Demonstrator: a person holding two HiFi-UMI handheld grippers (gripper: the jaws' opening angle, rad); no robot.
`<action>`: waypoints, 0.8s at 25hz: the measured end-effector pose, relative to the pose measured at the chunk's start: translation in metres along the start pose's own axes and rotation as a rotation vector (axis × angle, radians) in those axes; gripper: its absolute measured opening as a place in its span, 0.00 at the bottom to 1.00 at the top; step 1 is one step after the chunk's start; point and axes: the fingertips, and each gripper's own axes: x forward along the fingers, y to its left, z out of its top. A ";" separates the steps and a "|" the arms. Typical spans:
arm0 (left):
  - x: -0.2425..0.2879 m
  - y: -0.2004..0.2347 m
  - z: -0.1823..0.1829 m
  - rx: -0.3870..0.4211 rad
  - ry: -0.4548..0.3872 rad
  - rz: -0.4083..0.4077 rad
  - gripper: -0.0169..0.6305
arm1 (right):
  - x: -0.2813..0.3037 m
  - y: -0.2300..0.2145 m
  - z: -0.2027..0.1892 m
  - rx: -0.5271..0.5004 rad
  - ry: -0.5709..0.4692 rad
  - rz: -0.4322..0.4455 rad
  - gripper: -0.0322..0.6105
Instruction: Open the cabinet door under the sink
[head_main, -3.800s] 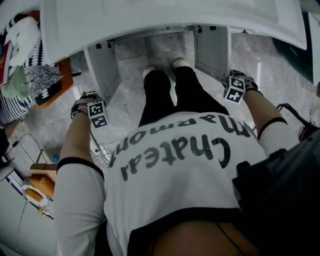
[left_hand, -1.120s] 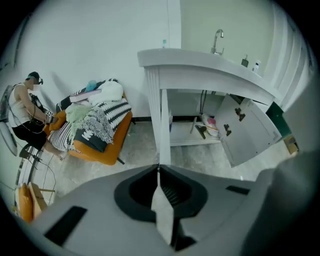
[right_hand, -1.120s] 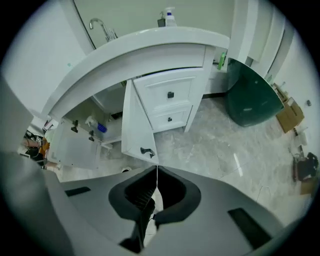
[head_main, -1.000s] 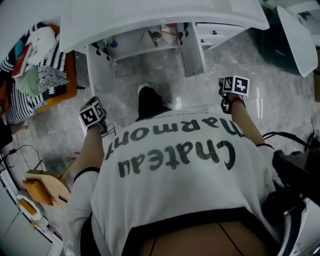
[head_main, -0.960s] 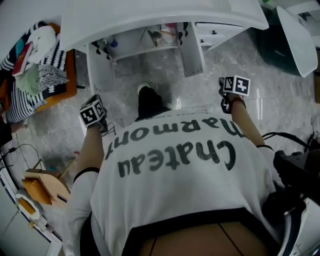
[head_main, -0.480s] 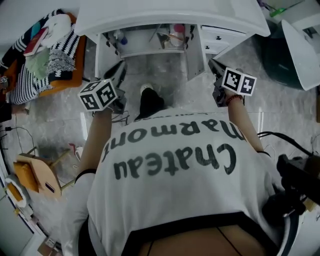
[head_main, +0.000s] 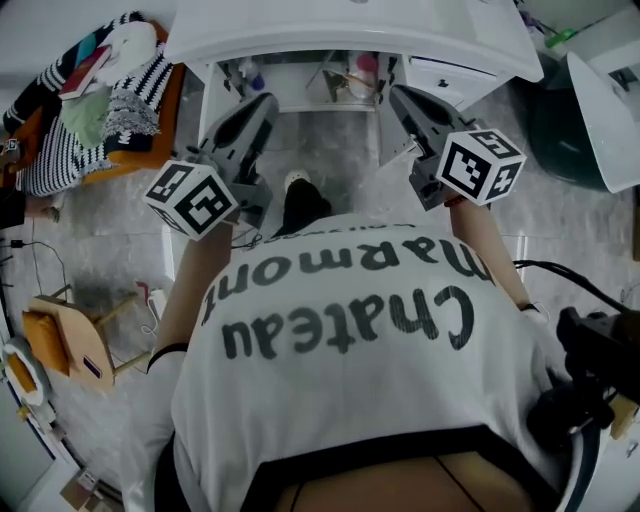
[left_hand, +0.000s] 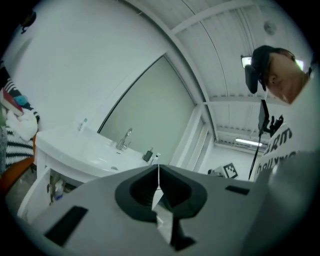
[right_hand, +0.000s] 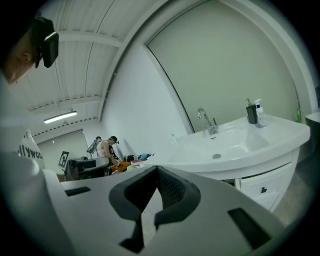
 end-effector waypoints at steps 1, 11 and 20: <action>0.001 -0.002 -0.001 0.029 0.010 -0.003 0.05 | 0.001 0.004 0.000 -0.007 -0.002 0.008 0.07; -0.003 0.006 -0.008 0.064 0.040 0.003 0.05 | 0.012 0.010 -0.005 -0.048 0.012 0.005 0.07; 0.005 0.009 -0.011 0.069 0.053 -0.002 0.05 | 0.014 0.006 -0.009 -0.057 0.019 -0.006 0.07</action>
